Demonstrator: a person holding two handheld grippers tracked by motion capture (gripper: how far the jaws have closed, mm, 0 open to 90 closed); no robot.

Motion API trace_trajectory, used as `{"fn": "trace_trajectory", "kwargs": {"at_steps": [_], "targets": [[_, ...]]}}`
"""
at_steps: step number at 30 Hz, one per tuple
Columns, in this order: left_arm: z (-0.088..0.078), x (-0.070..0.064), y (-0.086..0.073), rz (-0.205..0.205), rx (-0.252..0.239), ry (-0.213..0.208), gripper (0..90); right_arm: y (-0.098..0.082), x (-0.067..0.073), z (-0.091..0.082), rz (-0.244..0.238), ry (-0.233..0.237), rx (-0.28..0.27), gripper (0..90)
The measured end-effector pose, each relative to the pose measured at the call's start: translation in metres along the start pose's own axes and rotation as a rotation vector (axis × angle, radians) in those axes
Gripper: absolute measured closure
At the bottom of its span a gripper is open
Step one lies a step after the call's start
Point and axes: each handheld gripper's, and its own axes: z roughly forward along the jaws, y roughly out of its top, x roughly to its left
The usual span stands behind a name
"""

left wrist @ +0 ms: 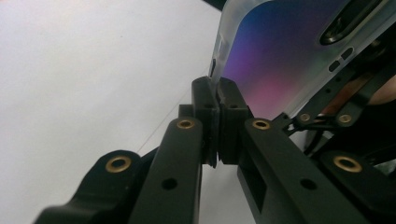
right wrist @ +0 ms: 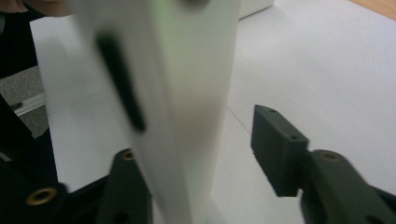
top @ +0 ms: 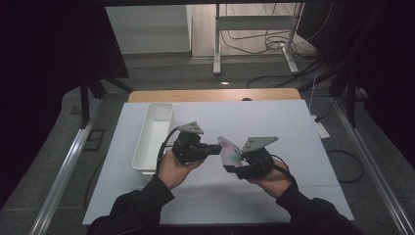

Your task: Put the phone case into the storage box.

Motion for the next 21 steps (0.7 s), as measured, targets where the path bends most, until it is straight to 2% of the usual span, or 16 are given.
{"fn": "trace_trajectory", "kwargs": {"at_steps": [6,11,14,15,21], "targets": [[0.0027,0.0004,-0.0008,0.006,0.011,0.007,87.8,0.0004,-0.0012,0.0029,0.037,0.002,0.003,37.4],[0.0036,0.0015,-0.0015,0.008,0.017,0.01,87.8,0.0015,-0.0033,0.0042,0.087,0.041,-0.015,24.8],[0.004,0.0008,-0.0012,0.013,0.02,0.008,87.9,0.0014,-0.0033,0.005,0.094,0.039,-0.019,20.0],[0.0041,0.0,-0.0012,0.013,0.018,0.009,87.9,0.0012,-0.0041,0.0061,0.109,0.044,-0.022,14.9],[0.0051,-0.0012,-0.001,0.023,0.025,0.018,87.9,0.0011,-0.0044,0.0073,0.121,0.034,-0.038,7.6]]}}
